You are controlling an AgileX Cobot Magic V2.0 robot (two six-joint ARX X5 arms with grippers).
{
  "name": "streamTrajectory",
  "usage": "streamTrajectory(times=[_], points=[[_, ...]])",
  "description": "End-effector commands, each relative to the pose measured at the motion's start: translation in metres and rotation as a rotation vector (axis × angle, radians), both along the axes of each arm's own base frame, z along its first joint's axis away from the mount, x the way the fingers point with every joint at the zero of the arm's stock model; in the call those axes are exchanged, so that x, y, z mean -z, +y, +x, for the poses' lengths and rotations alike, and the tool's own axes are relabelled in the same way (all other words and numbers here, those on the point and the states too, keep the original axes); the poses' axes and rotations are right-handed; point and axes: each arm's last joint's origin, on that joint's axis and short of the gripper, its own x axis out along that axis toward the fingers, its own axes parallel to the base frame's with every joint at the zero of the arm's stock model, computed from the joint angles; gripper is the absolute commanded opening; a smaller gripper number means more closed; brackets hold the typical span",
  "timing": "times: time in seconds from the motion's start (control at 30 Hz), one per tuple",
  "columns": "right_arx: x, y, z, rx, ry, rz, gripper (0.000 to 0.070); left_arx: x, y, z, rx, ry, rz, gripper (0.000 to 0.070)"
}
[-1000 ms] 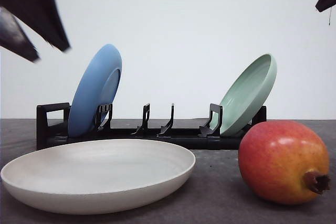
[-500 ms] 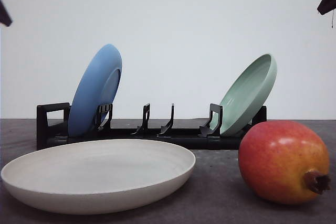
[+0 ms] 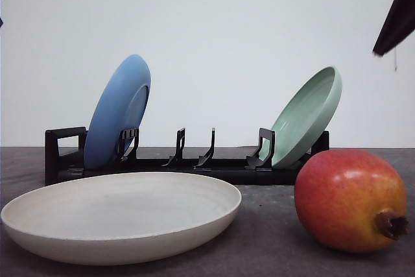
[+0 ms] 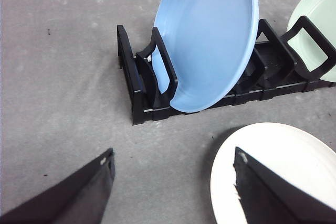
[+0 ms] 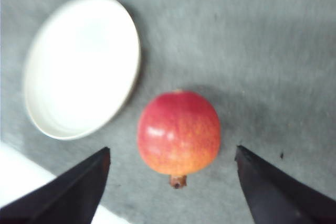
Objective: Place pomegranate in white plate
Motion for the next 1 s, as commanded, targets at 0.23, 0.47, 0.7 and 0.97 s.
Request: streamTrajectory(times=[0.23, 0.47, 0.7, 0.97], points=[[0.011, 0.036, 0.017, 0.015, 0.112, -0.097, 0.0563, -0.002, 0.0, 0.001, 0.002, -0.011, -0.005, 0.0435], [0.029, 0.064, 0.024, 0.017, 0.127, -0.173, 0.0635, -0.002, 0.0, 0.001, 0.002, -0.011, -0.004, 0.0434], [0.048, 0.081, 0.031, 0.039, 0.138, -0.259, 0.0635, -0.002, 0.0, 0.001, -0.007, -0.011, 0.001, 0.0434], [0.069, 0.089, 0.039, 0.036, 0.197, -0.327, 0.0621, -0.002, 0.0, 0.001, -0.007, -0.011, 0.001, 0.0434]])
